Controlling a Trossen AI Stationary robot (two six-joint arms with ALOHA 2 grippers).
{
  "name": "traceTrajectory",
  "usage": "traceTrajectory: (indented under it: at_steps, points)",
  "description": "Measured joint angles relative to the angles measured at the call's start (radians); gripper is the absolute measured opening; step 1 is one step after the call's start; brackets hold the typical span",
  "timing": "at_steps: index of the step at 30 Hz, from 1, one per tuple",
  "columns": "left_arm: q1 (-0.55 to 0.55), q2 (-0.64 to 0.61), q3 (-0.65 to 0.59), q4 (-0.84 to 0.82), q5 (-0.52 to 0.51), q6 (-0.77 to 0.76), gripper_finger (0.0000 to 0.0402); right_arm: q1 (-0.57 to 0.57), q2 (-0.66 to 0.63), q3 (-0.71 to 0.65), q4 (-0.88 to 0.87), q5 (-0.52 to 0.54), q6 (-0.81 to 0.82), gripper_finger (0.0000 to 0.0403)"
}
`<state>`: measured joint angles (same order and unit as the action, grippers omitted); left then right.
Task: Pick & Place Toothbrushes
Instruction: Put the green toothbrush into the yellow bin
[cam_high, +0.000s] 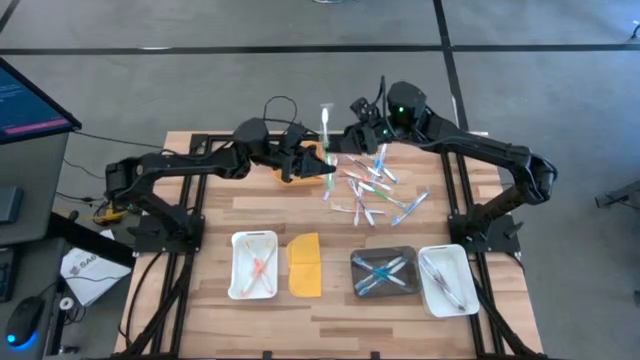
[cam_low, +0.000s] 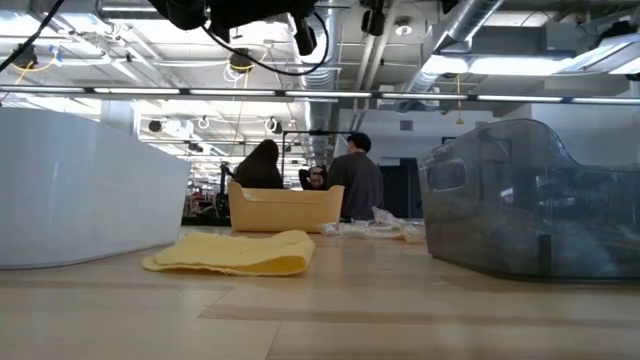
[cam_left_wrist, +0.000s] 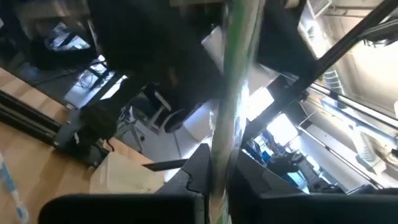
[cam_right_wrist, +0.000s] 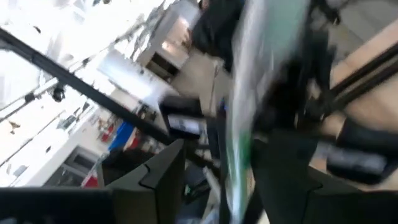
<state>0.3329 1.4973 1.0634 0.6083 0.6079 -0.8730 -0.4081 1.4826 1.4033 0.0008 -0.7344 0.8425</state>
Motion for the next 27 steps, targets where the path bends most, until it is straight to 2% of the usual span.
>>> traceTrajectory:
  at_steps: [4,10,13,15,20,27]
  points:
    - [-0.025,-0.062,0.0,-0.097,-0.065,0.038,0.0018,0.042,0.0,0.0,-0.075,0.036,-0.043,0.0154]
    - [-0.063,-0.189,0.0,-0.384,-0.258,0.186,0.0018,0.097,0.0,0.0,-0.092,0.23,-0.13,0.0127]
    - [-0.08,-0.229,-0.001,-0.473,-0.327,0.246,0.0018,0.125,0.0,0.0,-0.062,0.347,-0.189,0.0121]
    - [-0.087,-0.247,-0.001,-0.486,-0.369,0.279,0.0018,0.139,0.0,0.0,-0.028,0.383,-0.215,0.0122]
    - [-0.069,-0.256,-0.001,-0.481,-0.352,0.293,0.0018,0.153,0.006,0.0,0.05,0.399,-0.232,0.014]
    - [-0.07,-0.256,-0.001,-0.479,-0.319,0.285,0.0018,0.135,0.011,0.0,0.054,0.419,-0.187,0.0199]
